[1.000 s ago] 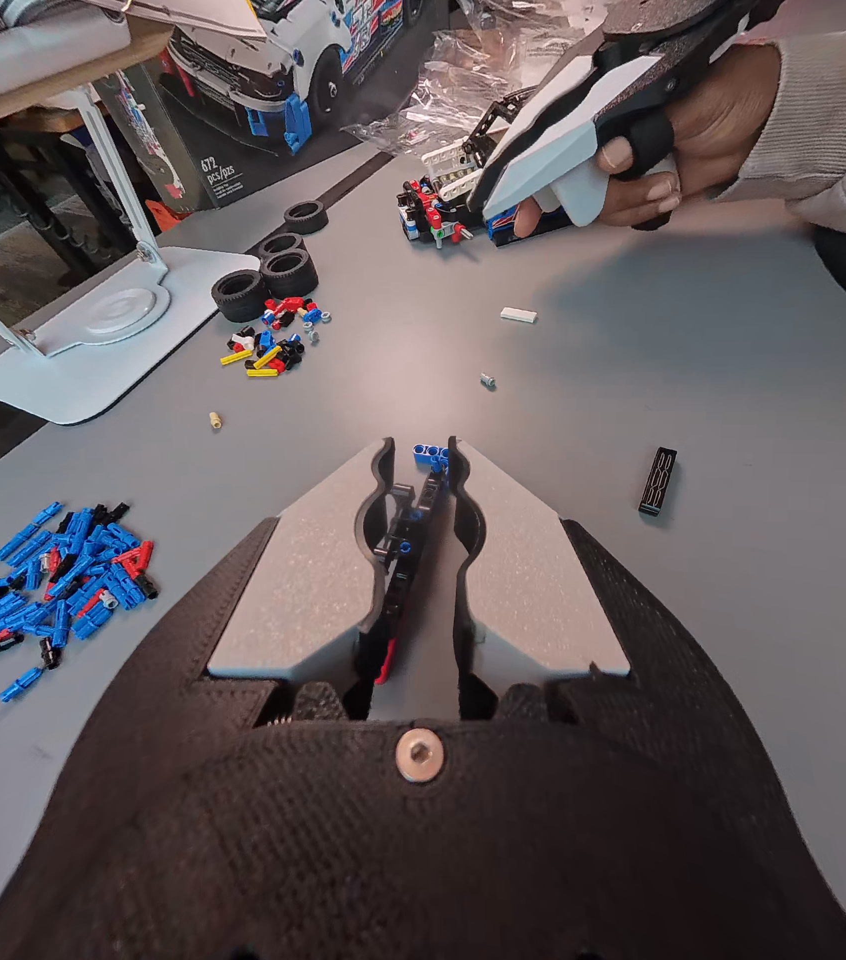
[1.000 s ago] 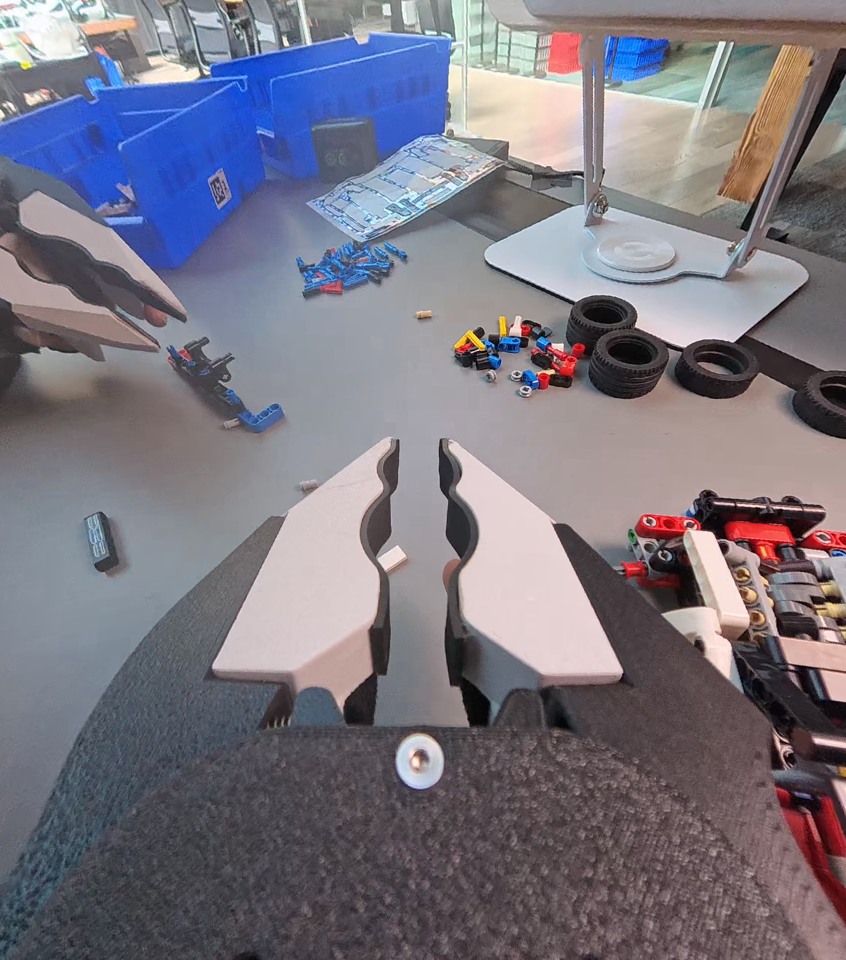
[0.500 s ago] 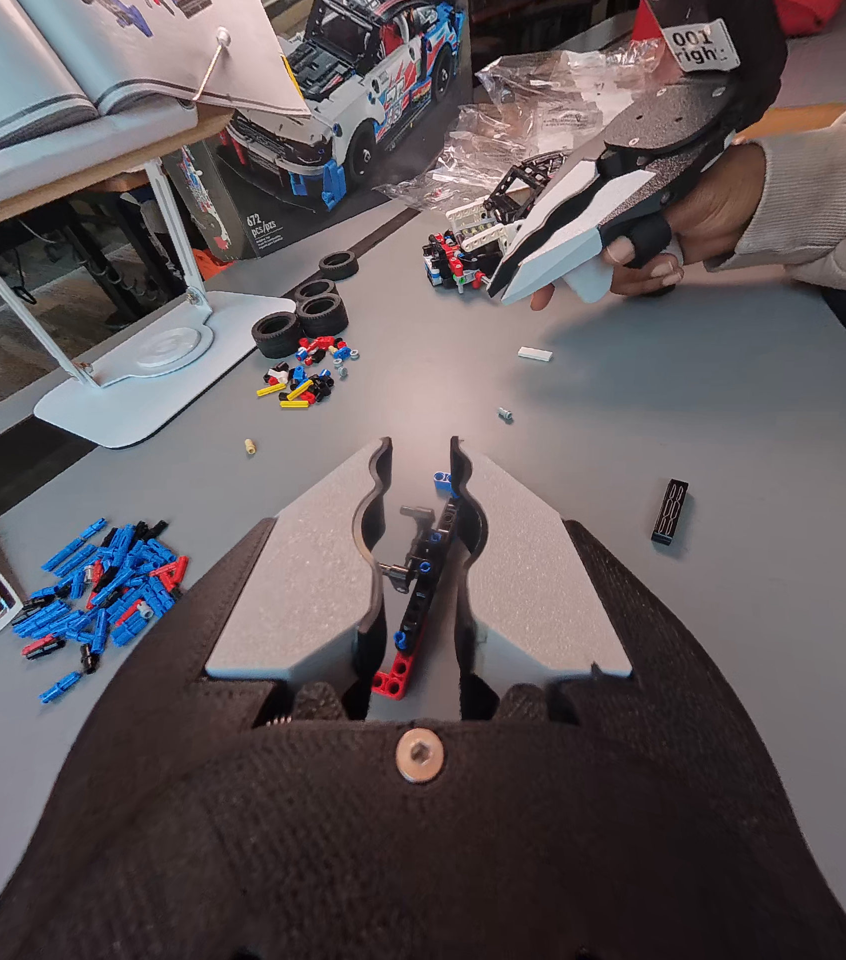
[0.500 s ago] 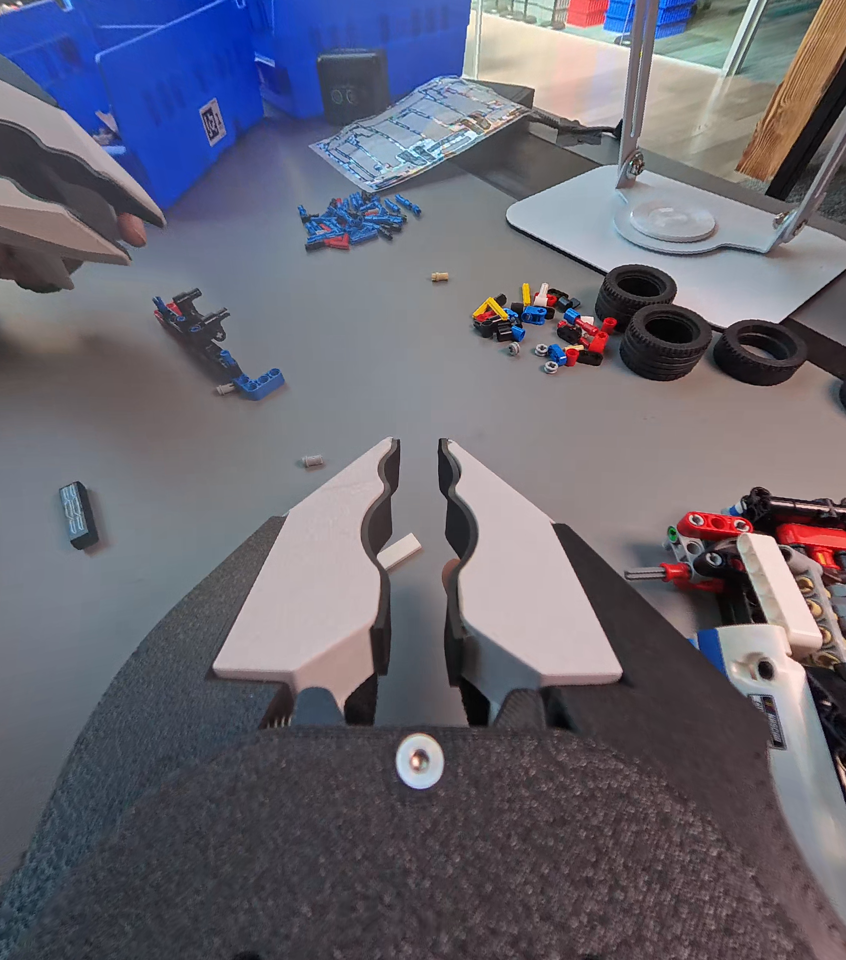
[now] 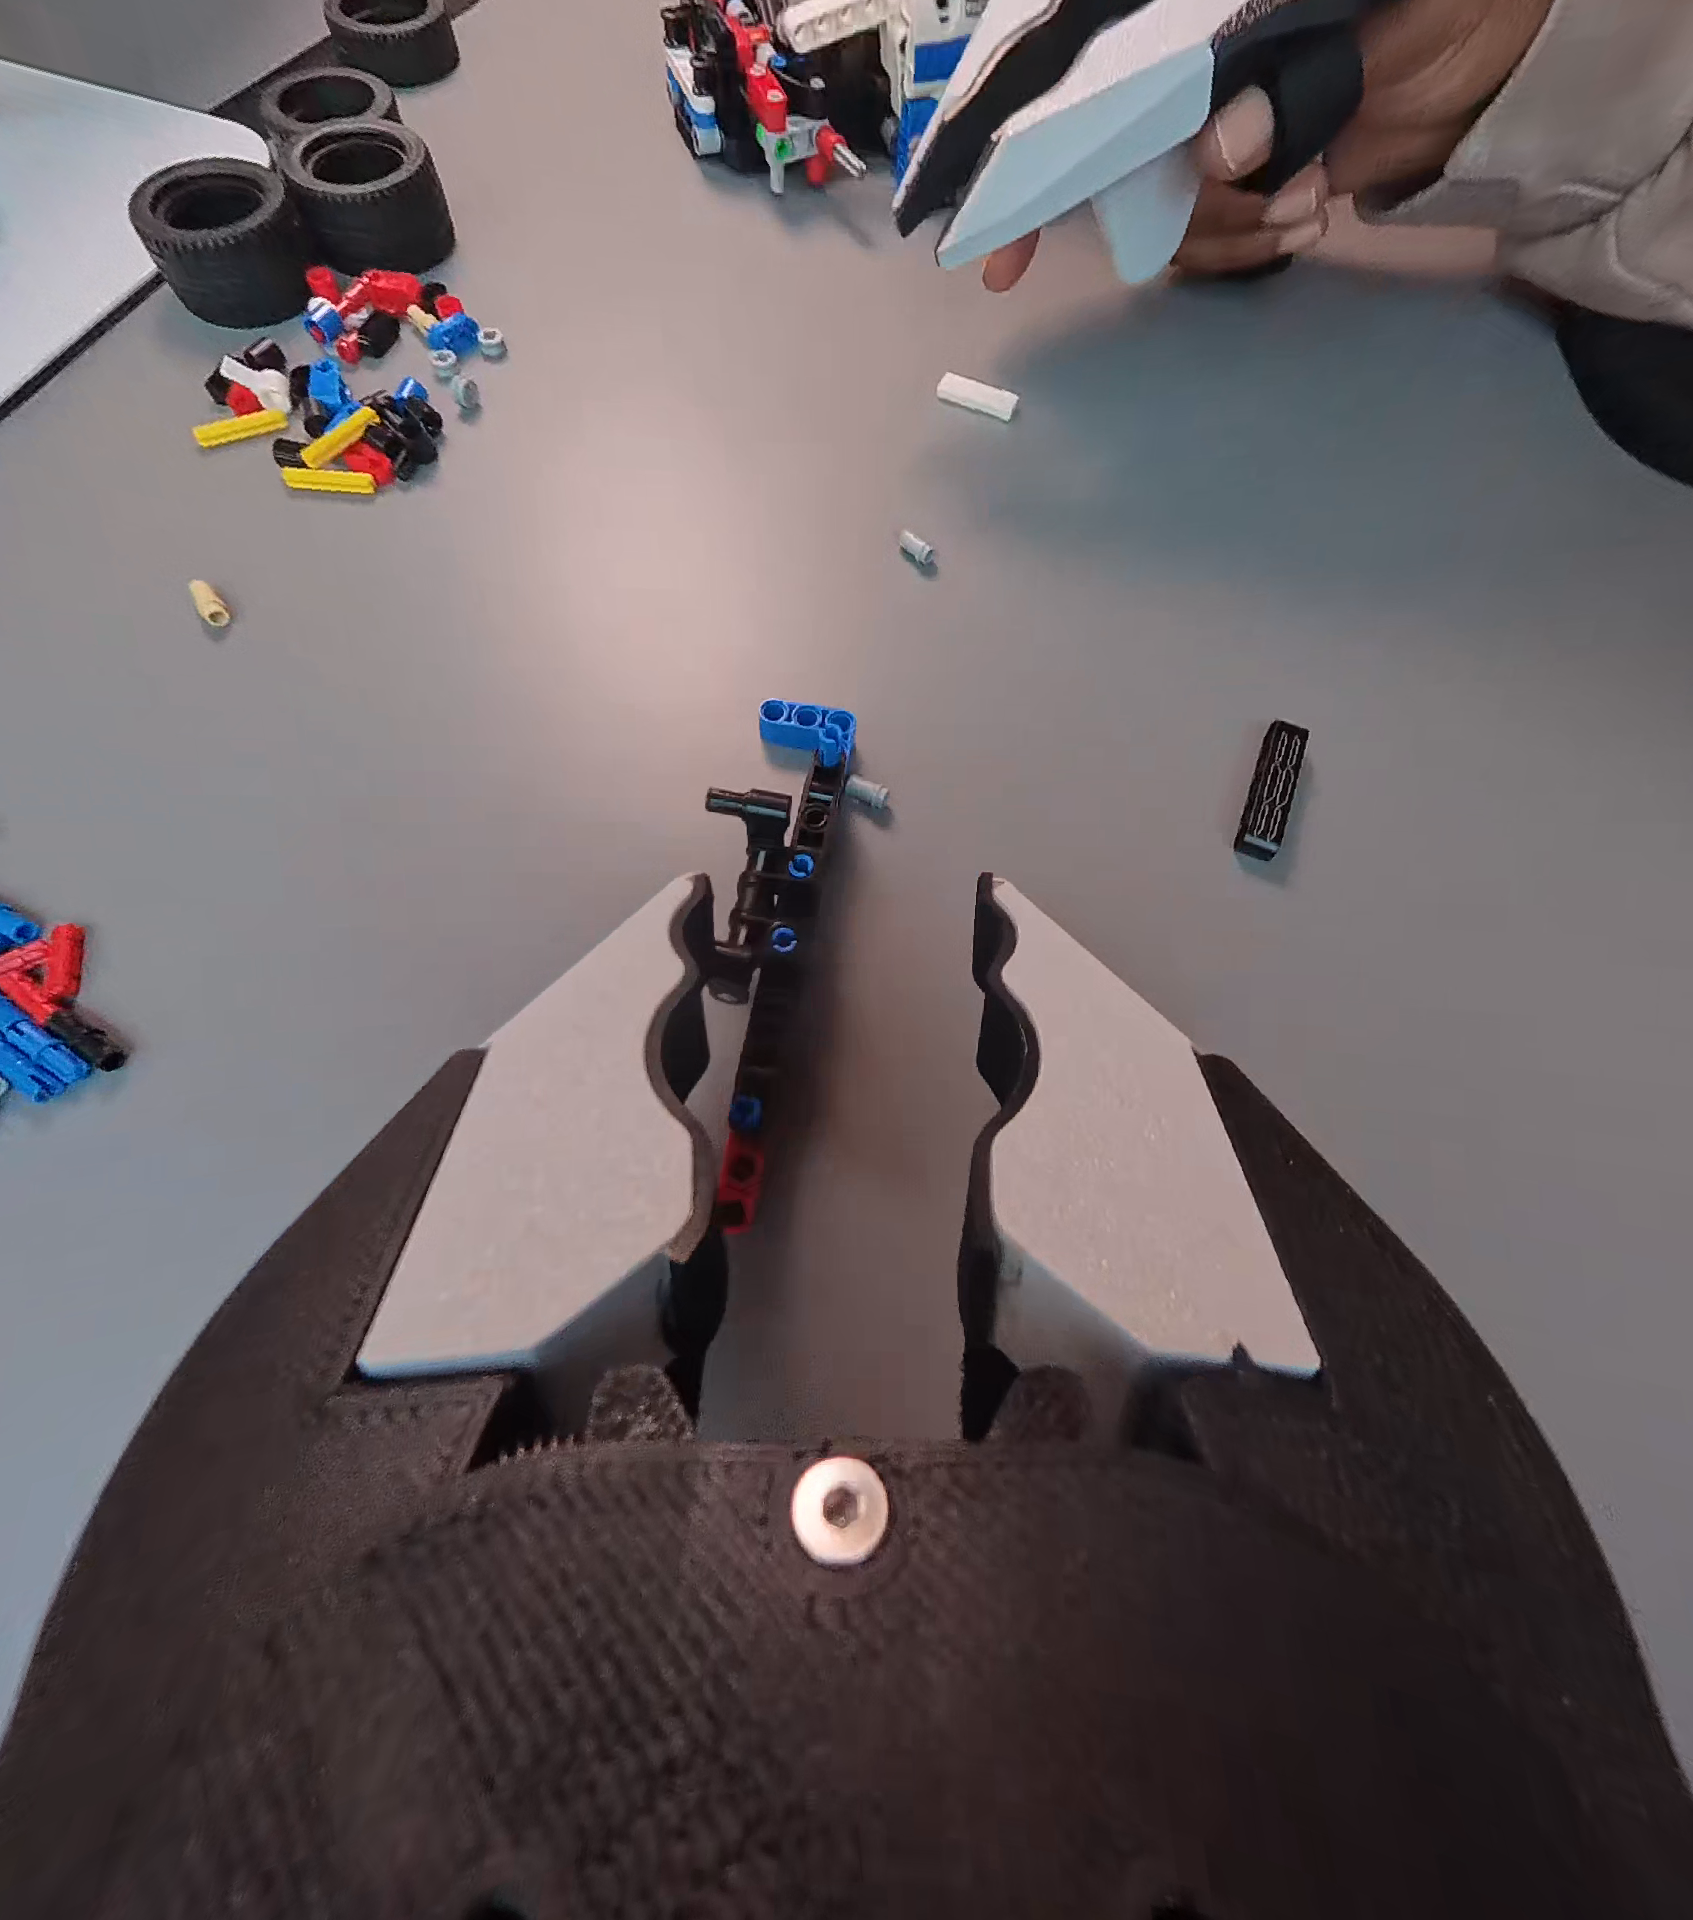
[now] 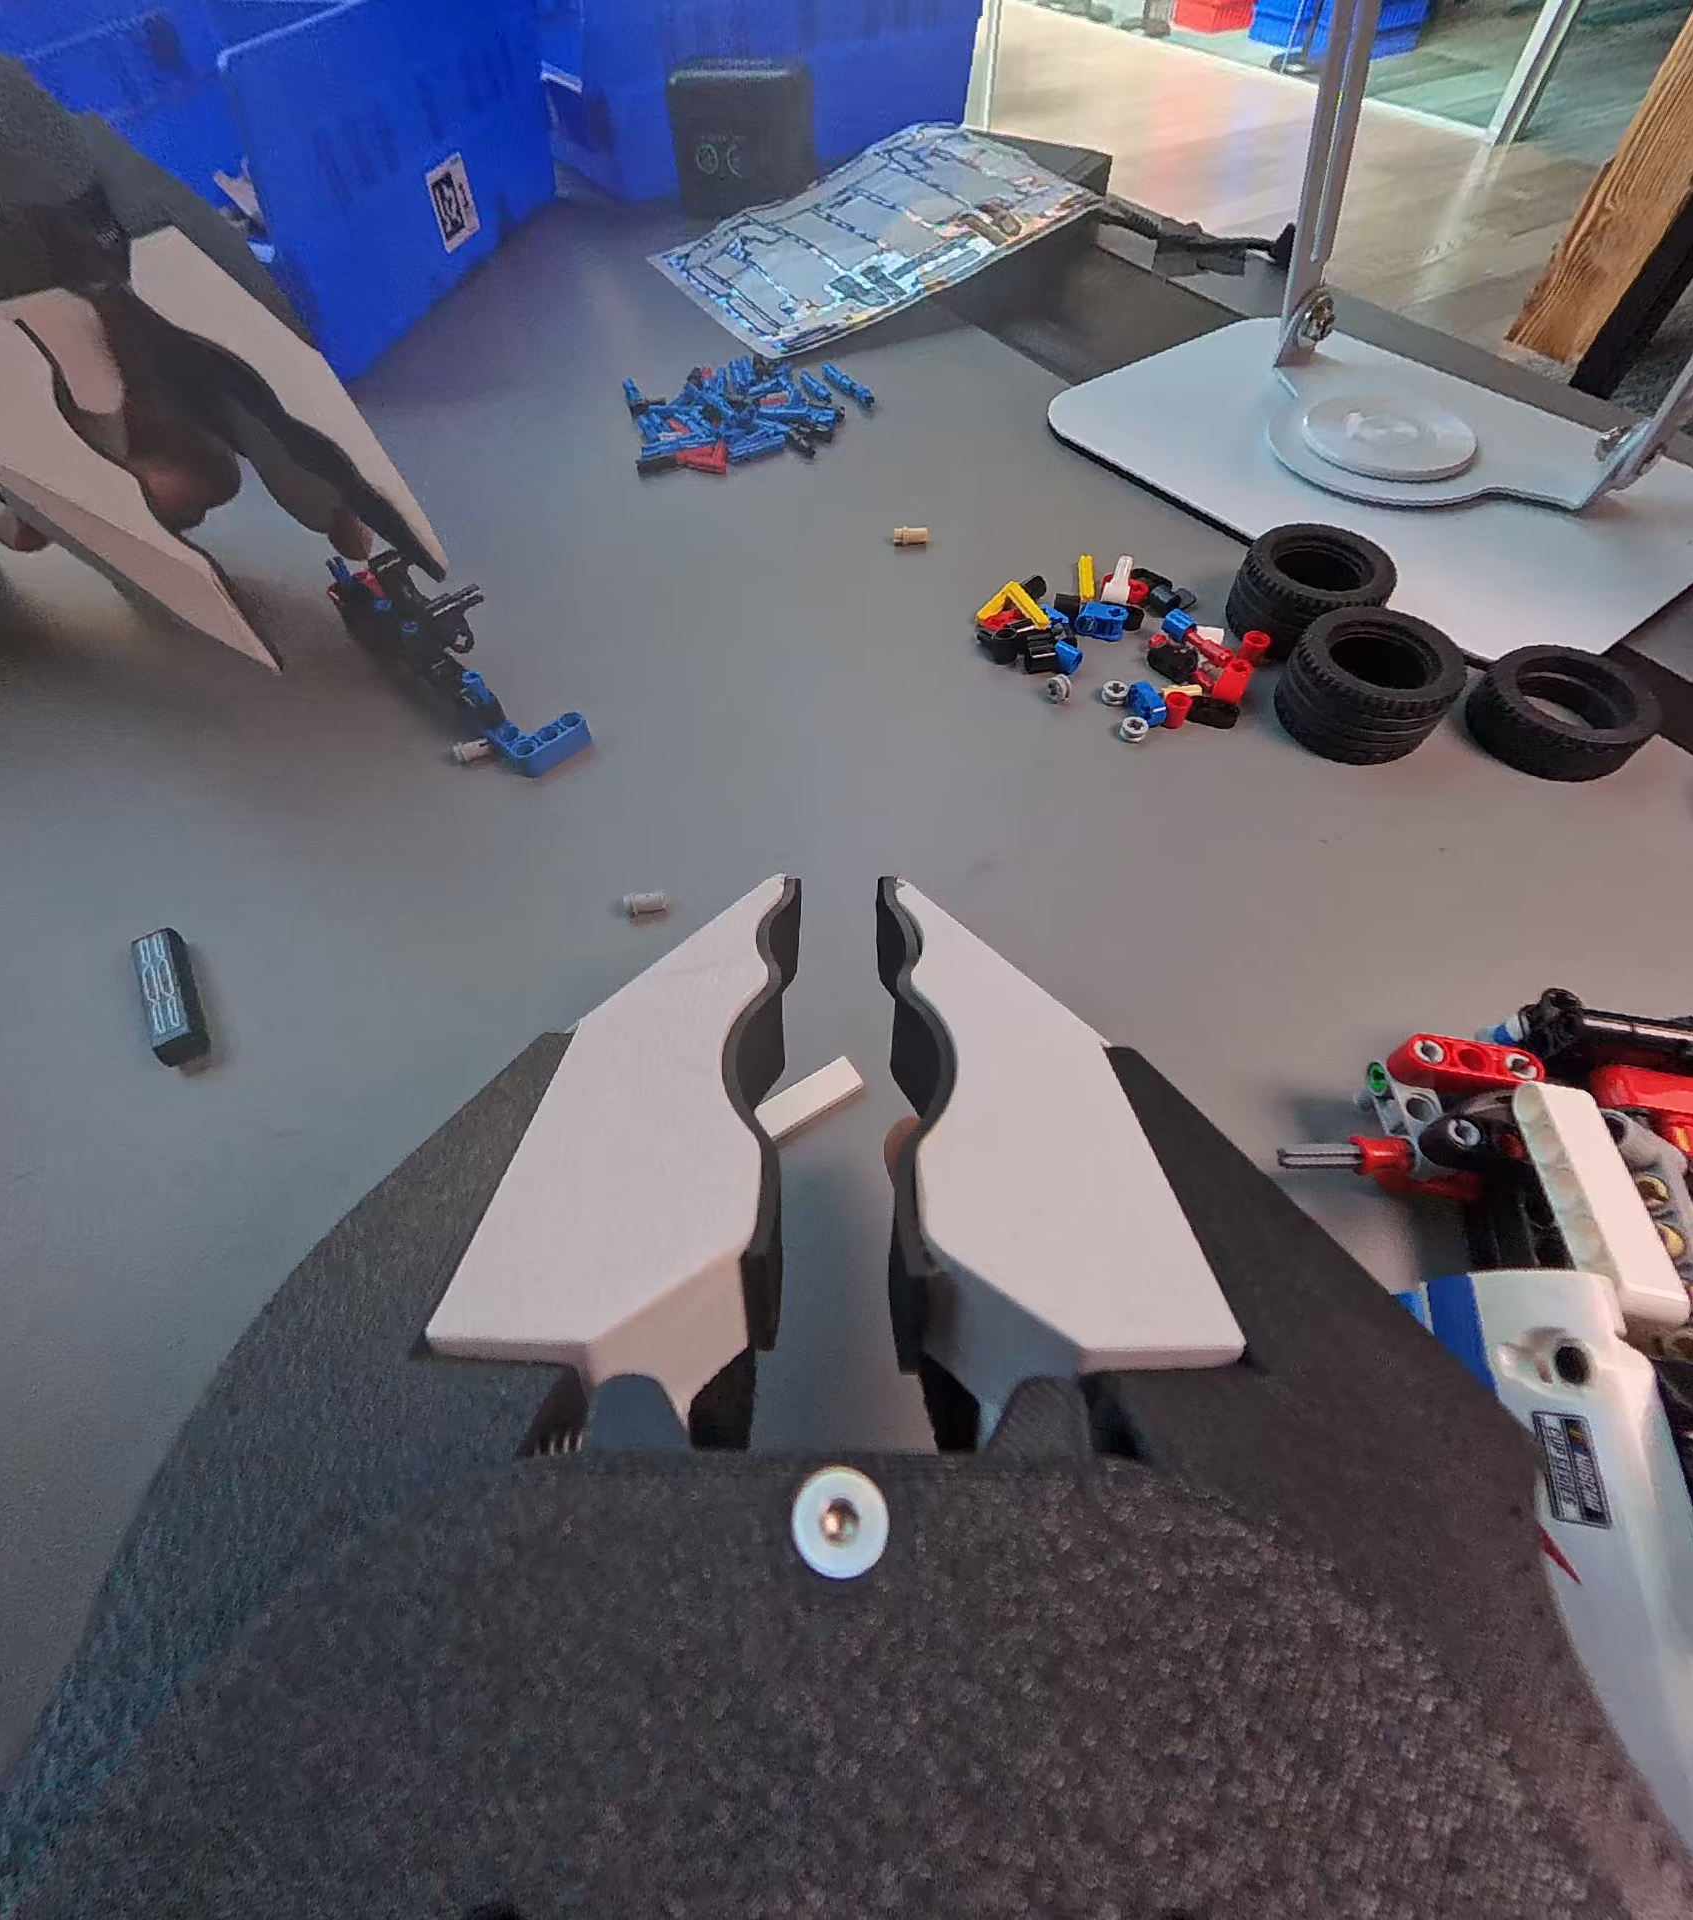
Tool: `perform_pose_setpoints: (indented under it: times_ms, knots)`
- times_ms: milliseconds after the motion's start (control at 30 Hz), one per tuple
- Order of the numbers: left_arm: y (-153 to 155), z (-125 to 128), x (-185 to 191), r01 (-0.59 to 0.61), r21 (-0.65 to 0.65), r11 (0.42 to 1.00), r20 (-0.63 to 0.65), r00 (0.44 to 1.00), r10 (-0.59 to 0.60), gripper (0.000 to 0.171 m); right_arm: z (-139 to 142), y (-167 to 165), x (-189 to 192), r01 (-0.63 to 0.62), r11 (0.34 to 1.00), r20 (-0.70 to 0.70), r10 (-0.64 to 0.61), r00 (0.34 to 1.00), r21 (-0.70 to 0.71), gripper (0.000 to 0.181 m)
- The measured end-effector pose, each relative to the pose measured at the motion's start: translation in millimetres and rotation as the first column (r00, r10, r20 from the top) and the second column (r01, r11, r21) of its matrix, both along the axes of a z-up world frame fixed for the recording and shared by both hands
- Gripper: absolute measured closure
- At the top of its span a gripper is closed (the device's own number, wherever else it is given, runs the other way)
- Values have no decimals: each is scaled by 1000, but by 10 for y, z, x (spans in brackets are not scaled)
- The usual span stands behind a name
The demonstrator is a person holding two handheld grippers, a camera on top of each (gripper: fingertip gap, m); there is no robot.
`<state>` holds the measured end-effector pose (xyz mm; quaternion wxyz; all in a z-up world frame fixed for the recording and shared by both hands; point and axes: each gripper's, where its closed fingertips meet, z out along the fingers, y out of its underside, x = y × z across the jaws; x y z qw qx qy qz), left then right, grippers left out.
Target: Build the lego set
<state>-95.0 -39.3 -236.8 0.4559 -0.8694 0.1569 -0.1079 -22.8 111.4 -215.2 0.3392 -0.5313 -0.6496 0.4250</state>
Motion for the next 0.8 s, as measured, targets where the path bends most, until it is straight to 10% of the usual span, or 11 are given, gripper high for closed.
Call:
perform_pose_setpoints:
  times_ms: [200,800]
  knots:
    - [46,-108,-99,-25,16,1000,-225,974,28,156,-166,-278,37,-113,991,135,102,986,74,170]
    - [113,332,-38,-54,201,978,-87,994,72,148,-412,-674,-202,-247,936,382,139,914,252,174]
